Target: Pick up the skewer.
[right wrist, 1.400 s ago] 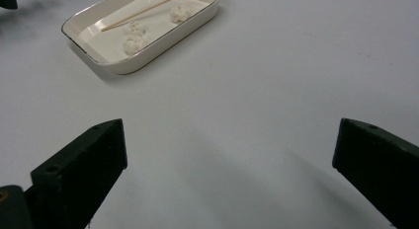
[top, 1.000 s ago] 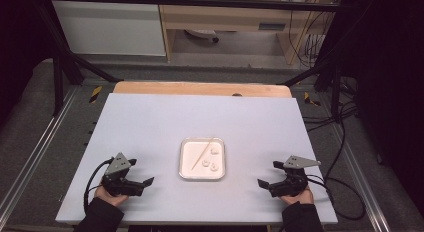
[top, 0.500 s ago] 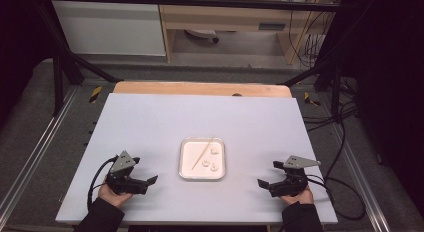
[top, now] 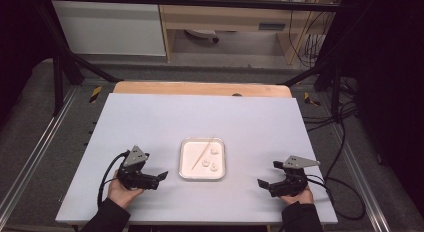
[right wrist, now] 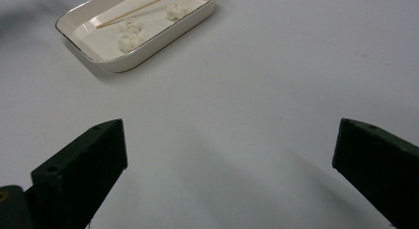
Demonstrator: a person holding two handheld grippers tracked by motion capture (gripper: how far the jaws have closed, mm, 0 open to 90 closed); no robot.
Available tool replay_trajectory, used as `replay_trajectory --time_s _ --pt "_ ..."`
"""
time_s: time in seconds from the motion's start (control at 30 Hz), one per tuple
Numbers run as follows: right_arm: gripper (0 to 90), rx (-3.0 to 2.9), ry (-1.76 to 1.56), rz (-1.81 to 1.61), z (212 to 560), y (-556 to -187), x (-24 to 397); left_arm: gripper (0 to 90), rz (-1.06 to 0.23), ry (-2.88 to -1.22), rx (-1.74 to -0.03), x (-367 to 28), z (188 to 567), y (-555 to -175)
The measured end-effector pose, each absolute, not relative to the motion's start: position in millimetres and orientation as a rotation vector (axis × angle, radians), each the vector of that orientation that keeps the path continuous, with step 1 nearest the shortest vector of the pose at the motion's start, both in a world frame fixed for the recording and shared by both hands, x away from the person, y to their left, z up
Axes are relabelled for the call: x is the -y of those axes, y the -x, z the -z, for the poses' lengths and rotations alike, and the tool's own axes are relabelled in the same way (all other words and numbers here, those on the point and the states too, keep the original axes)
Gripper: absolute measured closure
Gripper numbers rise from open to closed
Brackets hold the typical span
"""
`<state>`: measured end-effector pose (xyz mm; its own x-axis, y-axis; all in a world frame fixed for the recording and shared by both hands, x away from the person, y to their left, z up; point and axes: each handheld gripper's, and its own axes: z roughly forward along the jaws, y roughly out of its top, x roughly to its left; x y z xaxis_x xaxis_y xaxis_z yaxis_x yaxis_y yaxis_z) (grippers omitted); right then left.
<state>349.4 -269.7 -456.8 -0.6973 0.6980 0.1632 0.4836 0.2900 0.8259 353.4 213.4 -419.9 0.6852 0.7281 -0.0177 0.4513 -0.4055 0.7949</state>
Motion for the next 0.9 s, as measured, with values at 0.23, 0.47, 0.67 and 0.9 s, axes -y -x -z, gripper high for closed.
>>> replay_trajectory --time_s 0.23,0.47,0.67,0.9 --pt "1.1 -2.330 -1.087 -1.359 456.8 -349.2 269.6 7.3 -0.424 -2.083 -0.883 -189.7 414.8 -360.8" --pt "1.1 -2.336 -1.086 -1.356 457.0 -349.3 269.4 10.6 -0.421 -2.111 -0.881 -163.6 415.7 -372.6" --pt "1.1 -2.336 -1.083 -1.354 457.1 -349.4 269.2 17.1 -0.412 -2.127 -0.891 -146.4 417.1 -382.2" --pt "1.2 -2.338 -1.081 -1.353 457.1 -349.4 269.4 27.2 -0.390 -2.149 -0.903 -124.0 422.6 -396.4"
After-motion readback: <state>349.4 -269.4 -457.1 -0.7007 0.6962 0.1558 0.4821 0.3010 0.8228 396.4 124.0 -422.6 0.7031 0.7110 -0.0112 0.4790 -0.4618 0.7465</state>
